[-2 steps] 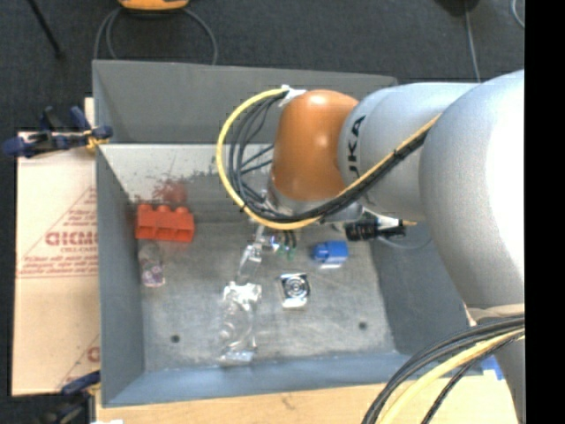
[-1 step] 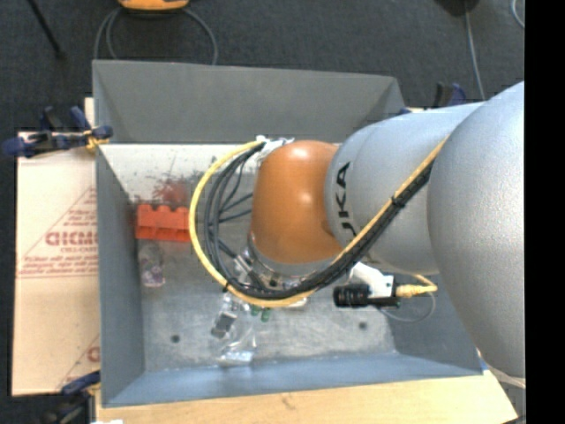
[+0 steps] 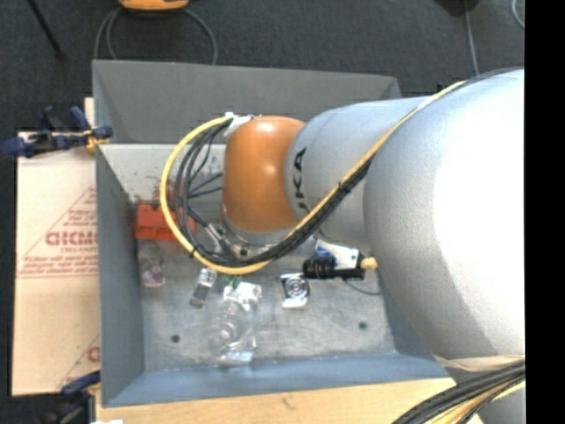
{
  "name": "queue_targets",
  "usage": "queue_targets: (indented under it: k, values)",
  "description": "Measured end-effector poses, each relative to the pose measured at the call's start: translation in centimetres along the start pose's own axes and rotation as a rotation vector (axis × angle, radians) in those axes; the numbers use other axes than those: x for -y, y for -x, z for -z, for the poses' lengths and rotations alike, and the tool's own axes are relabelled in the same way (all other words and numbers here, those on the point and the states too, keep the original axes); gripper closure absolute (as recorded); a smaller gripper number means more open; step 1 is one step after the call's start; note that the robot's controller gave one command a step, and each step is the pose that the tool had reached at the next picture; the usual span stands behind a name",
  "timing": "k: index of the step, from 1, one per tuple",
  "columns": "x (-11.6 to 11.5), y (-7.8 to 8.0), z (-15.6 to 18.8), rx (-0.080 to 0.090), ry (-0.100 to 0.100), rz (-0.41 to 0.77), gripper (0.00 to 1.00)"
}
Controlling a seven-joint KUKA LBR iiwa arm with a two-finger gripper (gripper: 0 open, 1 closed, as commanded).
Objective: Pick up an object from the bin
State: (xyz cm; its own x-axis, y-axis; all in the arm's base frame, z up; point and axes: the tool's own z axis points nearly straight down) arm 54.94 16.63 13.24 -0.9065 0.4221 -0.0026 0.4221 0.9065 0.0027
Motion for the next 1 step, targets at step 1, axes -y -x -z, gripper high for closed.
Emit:
queue_targets:
  k: [1]
  values:
    - [-4.2,8.64,-5.32,-0.002,-0.002,0.003,0.0]
